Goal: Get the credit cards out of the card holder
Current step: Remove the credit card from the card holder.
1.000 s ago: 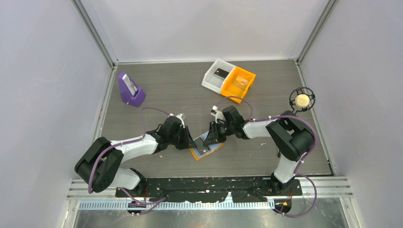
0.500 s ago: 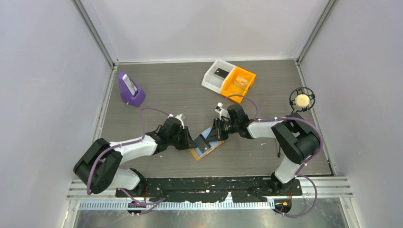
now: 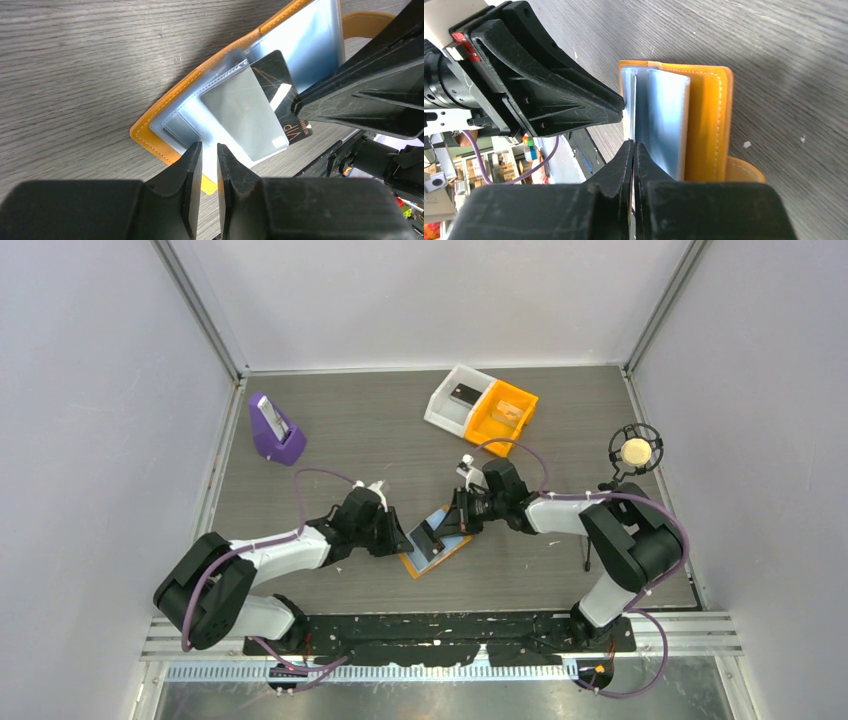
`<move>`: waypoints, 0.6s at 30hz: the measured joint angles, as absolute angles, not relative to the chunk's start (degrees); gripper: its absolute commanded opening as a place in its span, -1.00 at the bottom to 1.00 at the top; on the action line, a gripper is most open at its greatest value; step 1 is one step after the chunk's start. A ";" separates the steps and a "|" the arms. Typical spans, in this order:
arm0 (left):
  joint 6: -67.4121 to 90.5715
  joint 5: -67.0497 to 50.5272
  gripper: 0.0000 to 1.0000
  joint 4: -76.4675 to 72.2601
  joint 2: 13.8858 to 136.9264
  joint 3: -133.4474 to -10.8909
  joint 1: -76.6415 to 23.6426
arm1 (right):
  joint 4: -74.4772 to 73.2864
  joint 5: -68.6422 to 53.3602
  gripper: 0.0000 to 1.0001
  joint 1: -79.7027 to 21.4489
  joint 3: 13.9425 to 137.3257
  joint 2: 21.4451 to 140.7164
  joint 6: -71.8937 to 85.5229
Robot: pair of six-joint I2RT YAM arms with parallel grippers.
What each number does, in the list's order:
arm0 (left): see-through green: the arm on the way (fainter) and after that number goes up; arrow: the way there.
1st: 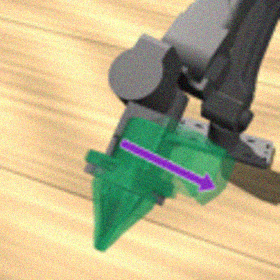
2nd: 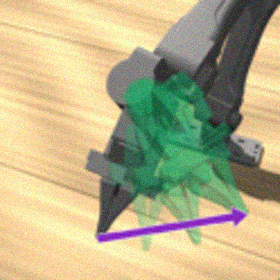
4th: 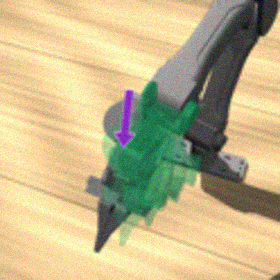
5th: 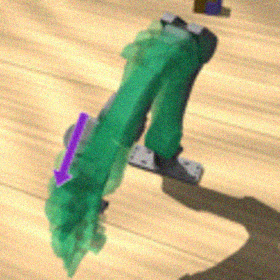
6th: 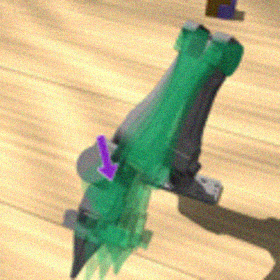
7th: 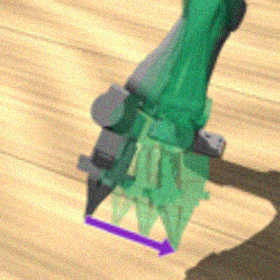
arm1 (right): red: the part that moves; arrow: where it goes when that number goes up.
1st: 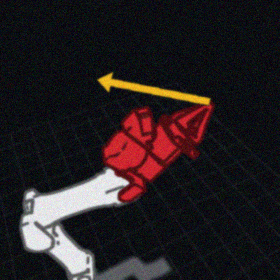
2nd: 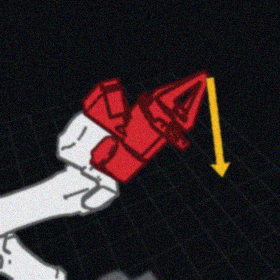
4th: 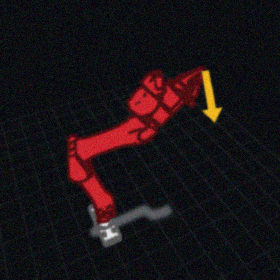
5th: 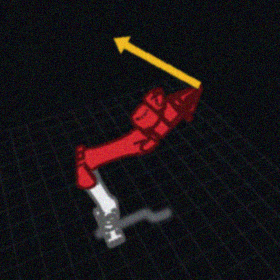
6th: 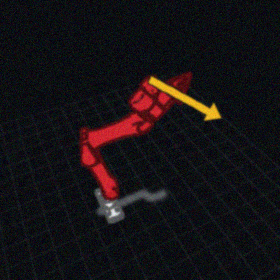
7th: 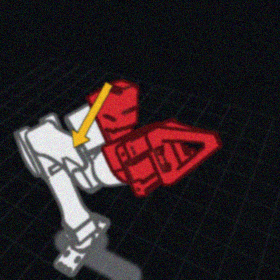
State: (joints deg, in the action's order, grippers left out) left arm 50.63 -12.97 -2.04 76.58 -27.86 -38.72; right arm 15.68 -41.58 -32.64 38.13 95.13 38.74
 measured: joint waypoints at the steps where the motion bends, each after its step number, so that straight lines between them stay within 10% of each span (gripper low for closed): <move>1: 50.63 -12.93 -0.59 -2.04 76.53 -27.81 -38.74 | 15.20 -41.25 -0.89 -32.53 38.13 94.45 38.70; 18: 50.28 -10.87 -0.45 0.25 73.93 -27.07 -39.00 | 0.27 -34.94 -0.89 -30.48 40.47 81.78 34.35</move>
State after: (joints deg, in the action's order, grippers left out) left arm 50.28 -10.87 0.25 73.93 -27.07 -39.00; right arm 0.27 -34.94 -30.48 40.47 81.78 34.35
